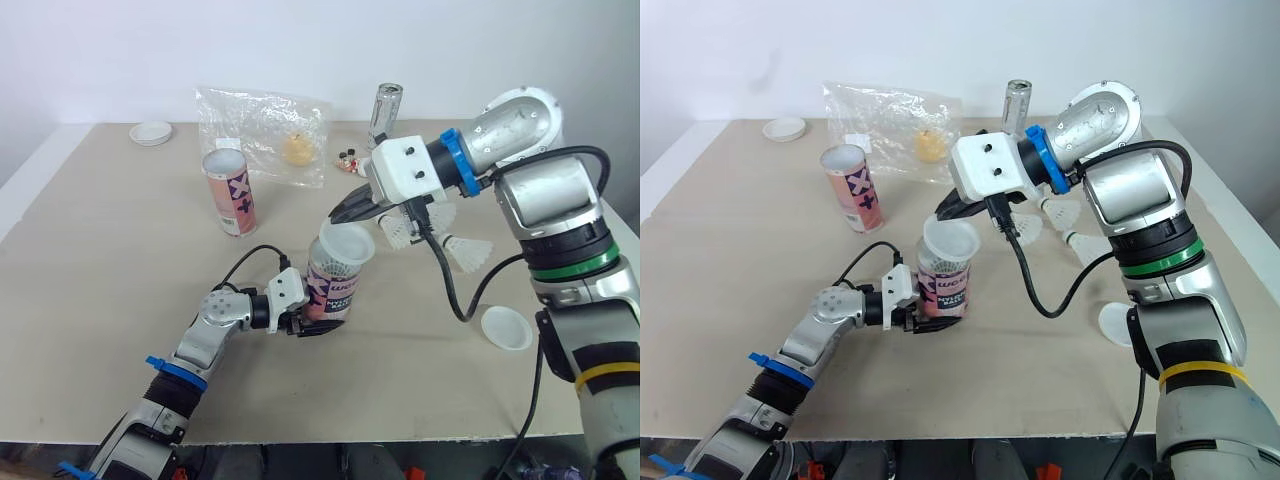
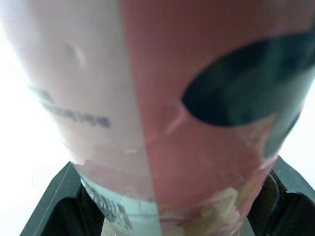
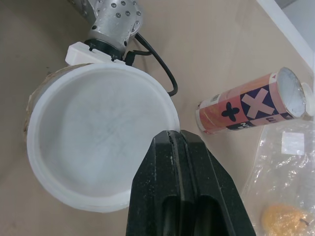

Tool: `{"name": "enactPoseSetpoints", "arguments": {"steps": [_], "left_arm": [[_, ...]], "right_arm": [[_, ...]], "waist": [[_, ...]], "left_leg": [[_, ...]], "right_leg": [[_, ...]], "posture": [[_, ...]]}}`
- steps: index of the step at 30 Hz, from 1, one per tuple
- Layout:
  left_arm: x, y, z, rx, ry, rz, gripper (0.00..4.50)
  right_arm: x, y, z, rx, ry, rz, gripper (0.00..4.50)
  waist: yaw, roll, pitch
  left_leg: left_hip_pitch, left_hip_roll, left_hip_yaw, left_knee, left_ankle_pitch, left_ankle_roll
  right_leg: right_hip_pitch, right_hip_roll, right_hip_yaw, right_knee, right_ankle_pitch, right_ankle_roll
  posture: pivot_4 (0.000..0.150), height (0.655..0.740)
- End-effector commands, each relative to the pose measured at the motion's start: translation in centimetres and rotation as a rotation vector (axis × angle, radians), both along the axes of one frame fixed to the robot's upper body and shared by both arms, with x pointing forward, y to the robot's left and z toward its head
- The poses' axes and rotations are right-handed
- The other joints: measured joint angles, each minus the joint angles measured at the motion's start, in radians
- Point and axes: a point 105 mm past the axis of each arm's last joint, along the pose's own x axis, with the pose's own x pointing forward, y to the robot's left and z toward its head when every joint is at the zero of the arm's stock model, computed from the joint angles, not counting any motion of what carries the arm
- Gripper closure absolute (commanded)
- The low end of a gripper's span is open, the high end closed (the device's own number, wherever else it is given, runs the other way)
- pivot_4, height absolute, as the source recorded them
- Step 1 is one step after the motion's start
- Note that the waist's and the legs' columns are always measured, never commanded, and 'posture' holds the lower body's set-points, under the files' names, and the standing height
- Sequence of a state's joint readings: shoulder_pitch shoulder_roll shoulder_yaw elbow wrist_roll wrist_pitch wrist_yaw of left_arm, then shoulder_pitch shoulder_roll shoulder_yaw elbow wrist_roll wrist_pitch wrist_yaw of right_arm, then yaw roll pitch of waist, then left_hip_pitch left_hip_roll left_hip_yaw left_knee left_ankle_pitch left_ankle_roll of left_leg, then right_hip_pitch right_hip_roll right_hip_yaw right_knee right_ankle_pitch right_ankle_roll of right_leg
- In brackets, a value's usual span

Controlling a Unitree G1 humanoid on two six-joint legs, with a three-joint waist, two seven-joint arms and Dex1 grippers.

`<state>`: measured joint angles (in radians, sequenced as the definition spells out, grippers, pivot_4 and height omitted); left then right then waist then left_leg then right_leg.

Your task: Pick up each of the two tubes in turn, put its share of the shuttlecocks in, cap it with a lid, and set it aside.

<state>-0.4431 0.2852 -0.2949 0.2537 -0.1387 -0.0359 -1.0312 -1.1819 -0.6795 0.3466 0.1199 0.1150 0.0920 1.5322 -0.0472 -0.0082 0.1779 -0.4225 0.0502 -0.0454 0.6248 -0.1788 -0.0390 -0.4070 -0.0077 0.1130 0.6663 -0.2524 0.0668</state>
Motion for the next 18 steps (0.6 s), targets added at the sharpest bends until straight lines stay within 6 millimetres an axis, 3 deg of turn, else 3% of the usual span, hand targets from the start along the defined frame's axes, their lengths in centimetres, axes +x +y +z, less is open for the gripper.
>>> {"name": "enactPoseSetpoints", "arguments": {"steps": [1,9,18], "left_arm": [[-0.42,0.68,-2.57,0.066,0.092,0.023,1.25],[-0.35,0.68,-2.59,0.063,0.097,0.030,1.25],[-0.32,0.63,-2.59,0.058,0.107,0.035,1.25]], "right_arm": [[-0.91,0.67,0.40,0.005,-0.023,0.052,4.44],[-1.45,1.36,-0.10,-0.007,-0.014,0.084,4.44],[-0.65,0.87,-0.25,-0.039,-0.049,0.059,4.44]], "waist": [[0.000,0.000,0.000],[0.000,0.000,0.000],[0.000,0.000,0.000]], "left_leg": [[0.000,0.000,0.000,0.000,0.000,0.000],[0.000,0.000,0.000,0.000,0.000,0.000],[0.000,0.000,0.000,0.000,0.000,0.000]], "right_leg": [[0.000,0.000,0.000,0.000,0.000,0.000],[0.000,0.000,0.000,0.000,0.000,0.000],[0.000,0.000,0.000,0.000,0.000,0.000]], "posture": [[0.150,0.7400],[0.150,0.7400],[0.150,0.7400]]}}
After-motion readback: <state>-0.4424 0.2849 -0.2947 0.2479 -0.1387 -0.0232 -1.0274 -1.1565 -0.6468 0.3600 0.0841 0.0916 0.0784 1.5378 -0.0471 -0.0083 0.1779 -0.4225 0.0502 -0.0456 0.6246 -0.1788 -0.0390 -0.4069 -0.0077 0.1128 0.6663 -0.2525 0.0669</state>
